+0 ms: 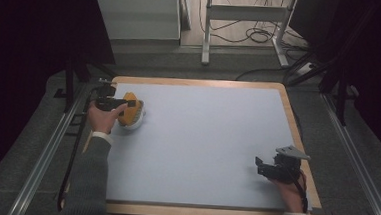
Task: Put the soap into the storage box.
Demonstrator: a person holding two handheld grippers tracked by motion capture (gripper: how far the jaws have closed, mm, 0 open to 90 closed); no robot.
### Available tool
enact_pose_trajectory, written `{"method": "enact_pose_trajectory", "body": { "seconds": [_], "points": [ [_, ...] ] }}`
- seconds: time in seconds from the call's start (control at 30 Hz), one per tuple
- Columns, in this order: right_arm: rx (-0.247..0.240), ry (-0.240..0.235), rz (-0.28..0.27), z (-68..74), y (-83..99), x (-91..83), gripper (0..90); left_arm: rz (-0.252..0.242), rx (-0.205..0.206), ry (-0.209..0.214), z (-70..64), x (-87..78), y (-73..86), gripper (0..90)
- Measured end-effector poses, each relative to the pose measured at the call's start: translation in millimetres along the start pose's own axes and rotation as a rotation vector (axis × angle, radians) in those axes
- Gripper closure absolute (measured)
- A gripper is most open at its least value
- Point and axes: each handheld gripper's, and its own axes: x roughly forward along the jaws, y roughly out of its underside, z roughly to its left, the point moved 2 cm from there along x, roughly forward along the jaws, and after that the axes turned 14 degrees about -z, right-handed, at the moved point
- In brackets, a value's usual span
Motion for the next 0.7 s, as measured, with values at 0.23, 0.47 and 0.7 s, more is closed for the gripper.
{"method": "enact_pose_trajectory", "body": {
  "seconds": [0.23,0.47,0.7],
  "points": [
    [-0.005,0.003,0.005,1.0,0.5,0.9,7.5,-0.029,0.037,-0.063,3.0,-5.3,-2.8,19.6],
    [-0.003,0.006,0.008,0.2,1.0,0.5,7.5,-0.066,0.072,-0.029,-4.8,-20.7,-8.3,19.0],
    [-0.002,0.009,0.002,0.9,-0.2,-0.2,7.5,-0.083,0.100,0.103,-30.6,-39.4,-4.4,22.4]
  ]
}}
